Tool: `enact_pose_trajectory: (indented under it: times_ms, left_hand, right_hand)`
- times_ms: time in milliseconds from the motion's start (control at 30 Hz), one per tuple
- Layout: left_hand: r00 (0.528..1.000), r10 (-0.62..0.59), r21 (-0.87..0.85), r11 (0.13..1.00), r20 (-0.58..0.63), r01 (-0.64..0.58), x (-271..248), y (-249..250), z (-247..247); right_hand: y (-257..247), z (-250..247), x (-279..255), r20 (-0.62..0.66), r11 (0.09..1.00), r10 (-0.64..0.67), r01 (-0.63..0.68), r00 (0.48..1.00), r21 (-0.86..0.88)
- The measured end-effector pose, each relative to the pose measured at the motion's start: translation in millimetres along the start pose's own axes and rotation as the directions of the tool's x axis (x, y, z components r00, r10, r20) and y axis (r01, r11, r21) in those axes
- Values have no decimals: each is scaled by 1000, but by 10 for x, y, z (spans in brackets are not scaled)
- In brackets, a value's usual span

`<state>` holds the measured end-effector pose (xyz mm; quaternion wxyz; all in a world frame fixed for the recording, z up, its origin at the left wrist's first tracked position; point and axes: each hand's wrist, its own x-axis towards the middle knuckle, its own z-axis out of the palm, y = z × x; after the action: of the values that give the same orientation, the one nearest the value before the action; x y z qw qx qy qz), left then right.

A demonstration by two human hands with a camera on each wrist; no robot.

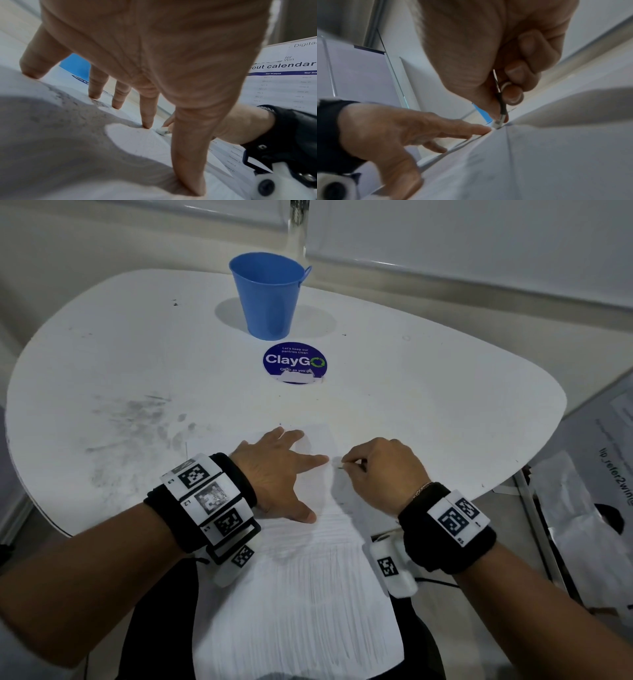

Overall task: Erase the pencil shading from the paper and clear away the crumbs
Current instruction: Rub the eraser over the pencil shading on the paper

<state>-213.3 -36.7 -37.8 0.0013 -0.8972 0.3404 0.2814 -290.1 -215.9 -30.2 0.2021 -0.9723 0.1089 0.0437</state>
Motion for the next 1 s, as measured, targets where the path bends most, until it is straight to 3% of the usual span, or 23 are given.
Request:
enact_pose_trajectory:
  times_ms: [167, 300, 467, 567, 733, 867, 1000]
  left_hand:
    - [1000, 3, 1, 1000, 4, -3, -6, 4, -6]
    - [1000, -1, -4, 1000, 0, 1, -1, 2, 0]
    - [1000, 3, 1, 1000, 13, -3, -8, 7, -12]
    - [1000, 0, -9, 1000, 10, 0, -23, 7, -12]
    - [1000, 4, -3, 1000, 7, -4, -24, 16, -17]
    - [1000, 0, -13, 1000, 8, 0, -25, 12, -15]
    - [1000, 2, -7, 1000, 13, -2, -29, 18, -18]
  right_hand:
    - [-19, 33, -45, 66, 999, -36, 37, 997, -15]
    - [26, 27, -1, -15, 1000, 9, -9, 1000, 12]
    - [-15, 45, -43, 84, 998, -62, 63, 995, -10]
    - [48, 20, 11, -13, 1000, 4, -3, 1000, 17]
    - [76, -39, 2, 118, 999, -39, 39, 992, 1]
    - [84, -53, -15, 21, 1000, -12, 12, 1000, -9]
    - [19, -43, -95, 168, 994, -108, 112, 980, -12]
